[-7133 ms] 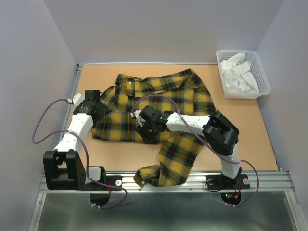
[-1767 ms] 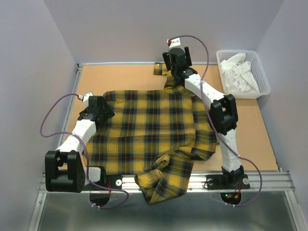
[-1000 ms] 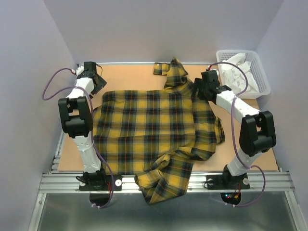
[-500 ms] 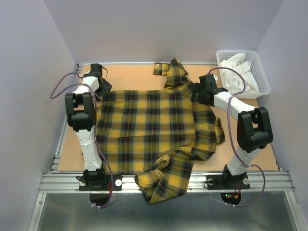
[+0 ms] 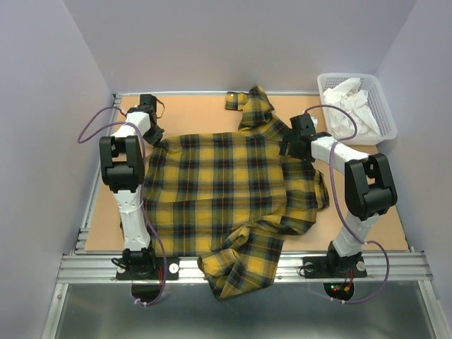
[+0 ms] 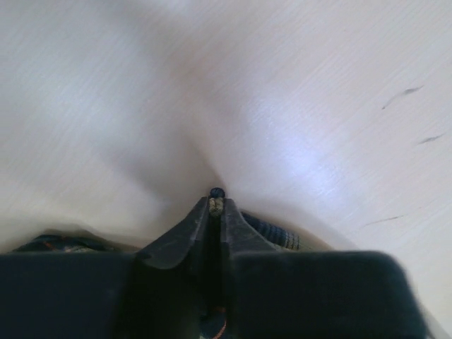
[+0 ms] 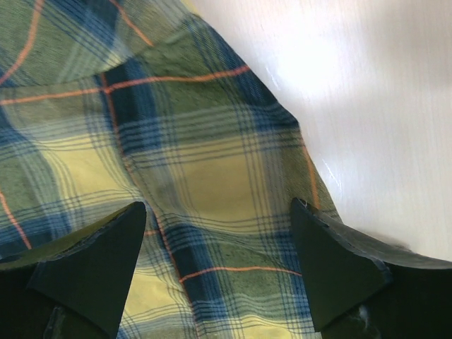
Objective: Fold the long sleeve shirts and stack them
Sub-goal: Flatten the shirt out
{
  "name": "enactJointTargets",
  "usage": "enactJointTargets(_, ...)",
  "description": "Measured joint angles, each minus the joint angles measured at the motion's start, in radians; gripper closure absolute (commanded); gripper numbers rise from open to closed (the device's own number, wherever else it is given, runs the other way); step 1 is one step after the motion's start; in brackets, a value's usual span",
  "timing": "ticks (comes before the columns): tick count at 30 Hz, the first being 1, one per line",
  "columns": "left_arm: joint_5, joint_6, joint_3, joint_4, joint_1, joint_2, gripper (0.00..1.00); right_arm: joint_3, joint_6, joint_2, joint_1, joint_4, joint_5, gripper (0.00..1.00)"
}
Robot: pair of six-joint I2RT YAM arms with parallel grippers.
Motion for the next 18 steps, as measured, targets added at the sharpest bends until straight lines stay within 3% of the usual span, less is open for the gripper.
enactJointTargets(4,-0.099,0.006,0.034,-0.056,-0.024,0.000,0.85,-0.011,0.010,0.003,0.000,0.001,-0.003,0.12)
enactJointTargets(7,-0.227,0.010,0.090,-0.093,-0.062,-0.013,0.71,-0.020,0.014,0.003,0.000,0.000,-0.004,0.12)
enactJointTargets(8,-0.296,0.011,0.097,-0.100,-0.089,-0.034,0.58,-0.021,0.014,0.003,0.000,0.000,-0.004,0.12)
enactJointTargets(10,-0.412,0.010,0.097,-0.119,-0.135,-0.078,0.53,-0.021,0.014,0.003,0.000,0.001,-0.003,0.12)
enactJointTargets(13,-0.559,0.011,0.097,-0.140,-0.215,-0.158,0.33,-0.023,0.014,0.003,0.000,0.002,-0.004,0.12)
enactJointTargets(18,-0.688,0.014,0.070,-0.150,-0.260,-0.248,0.25,-0.035,0.014,0.003,0.000,0.005,-0.004,0.12)
